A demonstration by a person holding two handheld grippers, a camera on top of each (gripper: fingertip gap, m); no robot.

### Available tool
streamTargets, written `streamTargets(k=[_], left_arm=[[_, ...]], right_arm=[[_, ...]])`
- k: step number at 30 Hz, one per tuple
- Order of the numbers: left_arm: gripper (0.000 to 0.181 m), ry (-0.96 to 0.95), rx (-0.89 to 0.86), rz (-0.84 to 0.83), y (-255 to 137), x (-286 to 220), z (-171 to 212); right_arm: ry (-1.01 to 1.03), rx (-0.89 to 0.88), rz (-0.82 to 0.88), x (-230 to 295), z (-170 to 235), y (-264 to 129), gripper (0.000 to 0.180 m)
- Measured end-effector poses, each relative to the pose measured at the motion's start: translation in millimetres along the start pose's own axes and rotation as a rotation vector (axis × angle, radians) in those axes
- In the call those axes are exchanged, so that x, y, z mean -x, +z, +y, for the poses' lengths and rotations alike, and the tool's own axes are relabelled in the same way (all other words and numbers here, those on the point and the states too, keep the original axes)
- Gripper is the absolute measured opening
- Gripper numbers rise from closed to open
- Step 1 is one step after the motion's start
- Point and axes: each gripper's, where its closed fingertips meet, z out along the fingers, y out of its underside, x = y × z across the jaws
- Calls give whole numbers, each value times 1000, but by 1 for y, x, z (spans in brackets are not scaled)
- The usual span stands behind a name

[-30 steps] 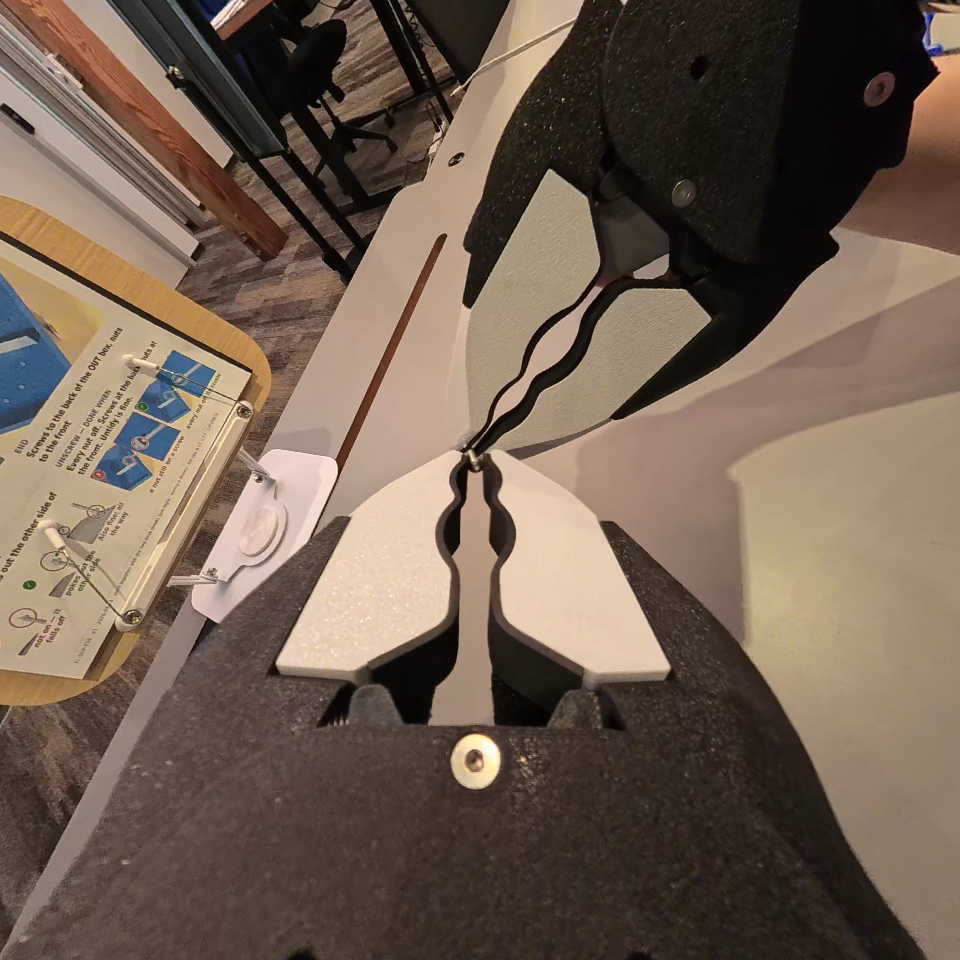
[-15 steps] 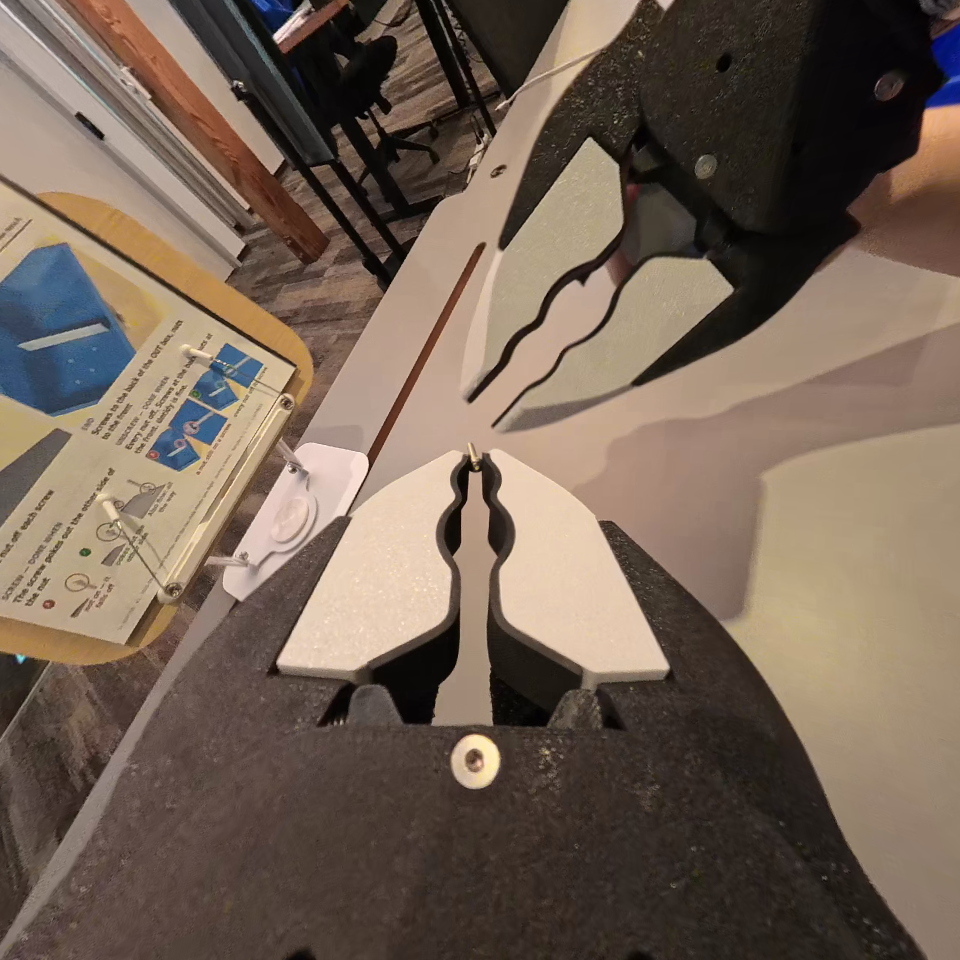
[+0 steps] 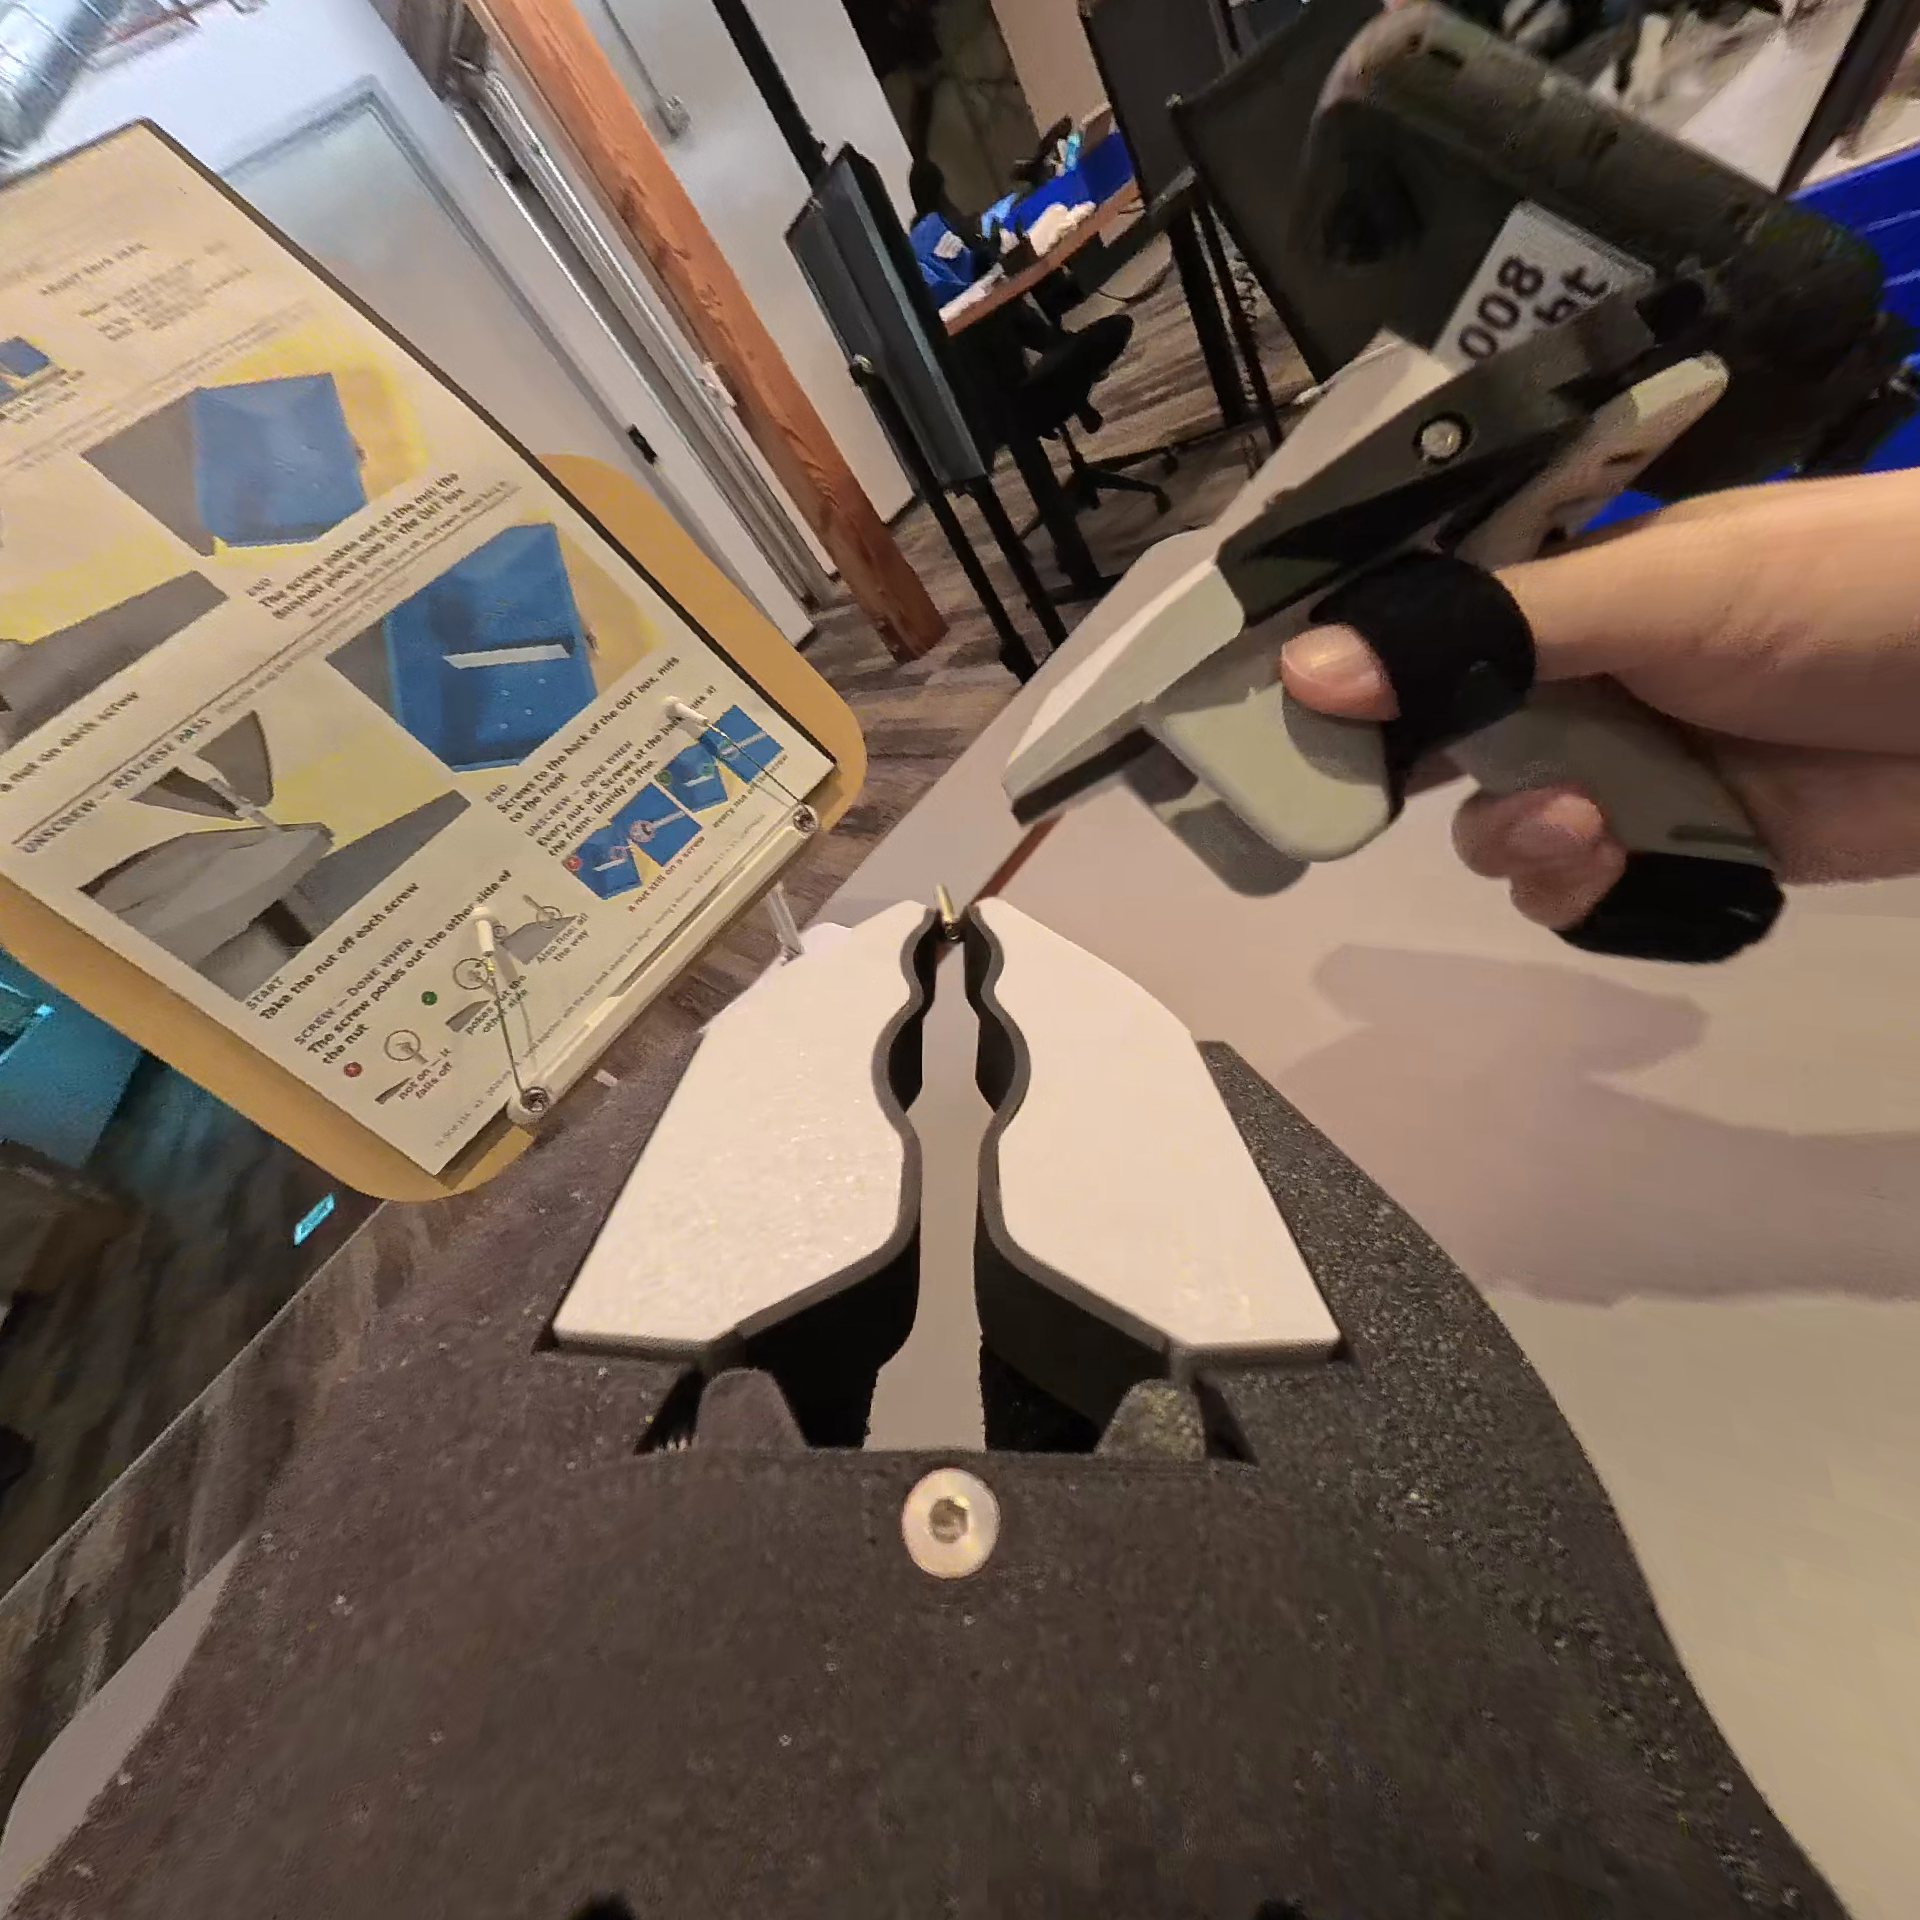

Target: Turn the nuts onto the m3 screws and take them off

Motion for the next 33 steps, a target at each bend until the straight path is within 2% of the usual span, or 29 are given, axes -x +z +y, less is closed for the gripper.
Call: streamTargets(k=[6,10,14,18,21,33], left_arm=[[4,-5,-74,-68,4,5,-9],[4,-5,-118,-104,4,8,-15],[4,21,-145,-117,1,7,-22],[4,23,-150,-111,2,5,-22],[4,26,-164,-118,0,5,-24],[4,39,-182,-119,-2,3,-28]], right_arm=[[218,-72,-92,16,-3,11,24],[269,-85,-109,23,-1,15,25],[336,-112,-199,36,-3,16,19],[350,-126,-250,44,-7,15,15],[348,-133,-261,45,-9,13,5],[281,-116,-293,55,-12,12,3]])
